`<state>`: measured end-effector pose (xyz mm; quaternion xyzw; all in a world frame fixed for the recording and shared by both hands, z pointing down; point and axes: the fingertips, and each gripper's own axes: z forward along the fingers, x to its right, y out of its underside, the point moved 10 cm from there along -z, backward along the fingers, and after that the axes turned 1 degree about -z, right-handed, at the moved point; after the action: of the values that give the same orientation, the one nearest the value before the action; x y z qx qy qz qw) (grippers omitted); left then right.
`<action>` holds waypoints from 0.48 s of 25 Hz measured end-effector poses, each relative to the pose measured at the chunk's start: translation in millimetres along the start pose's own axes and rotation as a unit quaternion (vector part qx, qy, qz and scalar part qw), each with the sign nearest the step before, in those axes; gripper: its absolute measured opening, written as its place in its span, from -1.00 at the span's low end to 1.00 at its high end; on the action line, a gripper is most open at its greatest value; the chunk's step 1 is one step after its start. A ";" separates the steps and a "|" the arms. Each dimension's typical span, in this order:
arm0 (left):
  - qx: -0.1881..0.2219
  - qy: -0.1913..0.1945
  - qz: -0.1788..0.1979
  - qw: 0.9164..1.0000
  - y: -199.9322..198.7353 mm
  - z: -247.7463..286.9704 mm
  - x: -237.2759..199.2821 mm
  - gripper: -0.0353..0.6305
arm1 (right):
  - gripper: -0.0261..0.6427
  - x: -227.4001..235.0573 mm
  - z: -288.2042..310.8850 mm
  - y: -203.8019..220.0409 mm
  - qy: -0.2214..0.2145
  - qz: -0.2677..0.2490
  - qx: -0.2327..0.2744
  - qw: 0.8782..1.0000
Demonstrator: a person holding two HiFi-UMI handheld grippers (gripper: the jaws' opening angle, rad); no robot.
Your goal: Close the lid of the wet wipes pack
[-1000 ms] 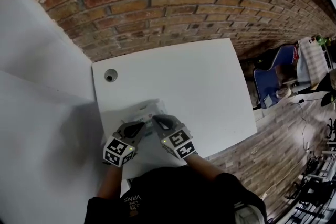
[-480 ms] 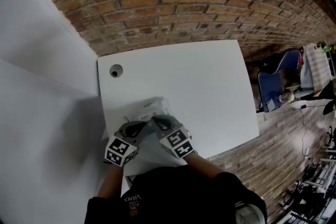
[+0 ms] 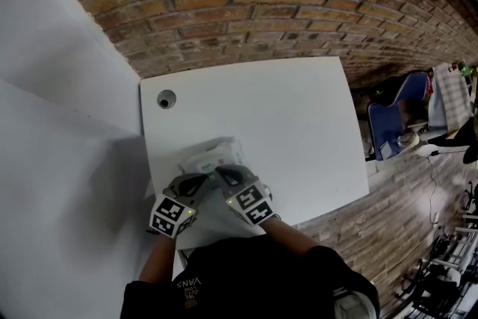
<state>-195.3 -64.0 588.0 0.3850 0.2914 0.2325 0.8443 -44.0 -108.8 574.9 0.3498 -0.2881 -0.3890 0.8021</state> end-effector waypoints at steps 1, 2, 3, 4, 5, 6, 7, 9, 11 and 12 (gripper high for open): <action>0.000 -0.001 0.000 1.000 0.3 0.1 0.2 -0.89 | -0.93 0.0 0.2 0.5 0.000 0.000 0.000 1.000; -0.001 -0.002 0.000 1.000 0.7 0.3 0.4 -0.89 | -0.93 0.1 0.5 1.0 -0.001 -0.001 -0.001 1.000; -0.002 -0.002 -0.001 1.000 1.1 0.7 0.5 -0.89 | -0.93 0.2 1.0 1.6 -0.001 -0.001 -0.003 1.000; -0.004 -0.003 -0.002 1.000 1.7 1.4 0.6 -0.89 | -0.93 0.2 1.6 2.5 -0.001 -0.002 -0.005 1.000; -0.006 -0.003 -0.002 1.000 2.3 2.1 0.7 -0.89 | -0.93 0.2 2.2 3.5 0.000 -0.003 -0.006 1.000; -0.007 -0.003 -0.002 1.000 2.8 2.7 0.8 -0.89 | -0.93 0.1 2.7 4.4 0.001 -0.004 -0.008 1.000; -0.008 -0.003 -0.002 1.000 3.2 2.9 0.9 -0.89 | -0.93 -0.2 3.0 5.2 0.001 -0.004 -0.008 1.000; -0.010 -0.004 -0.004 1.000 3.9 3.0 1.0 -0.89 | -0.93 -0.8 3.7 6.2 0.003 -0.004 -0.010 1.000; -0.011 -0.004 -0.006 1.000 4.7 3.5 0.8 -0.89 | -0.93 -1.1 4.7 6.9 0.003 -0.006 -0.012 1.000; -0.012 -0.004 -0.007 1.000 5.1 4.0 0.7 -0.89 | -0.93 -1.0 5.2 7.3 0.003 -0.007 -0.013 1.000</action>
<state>-193.0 -62.6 593.9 0.3738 0.2876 0.2286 0.8516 -45.3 -106.5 583.5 0.3423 -0.2782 -0.3974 0.8047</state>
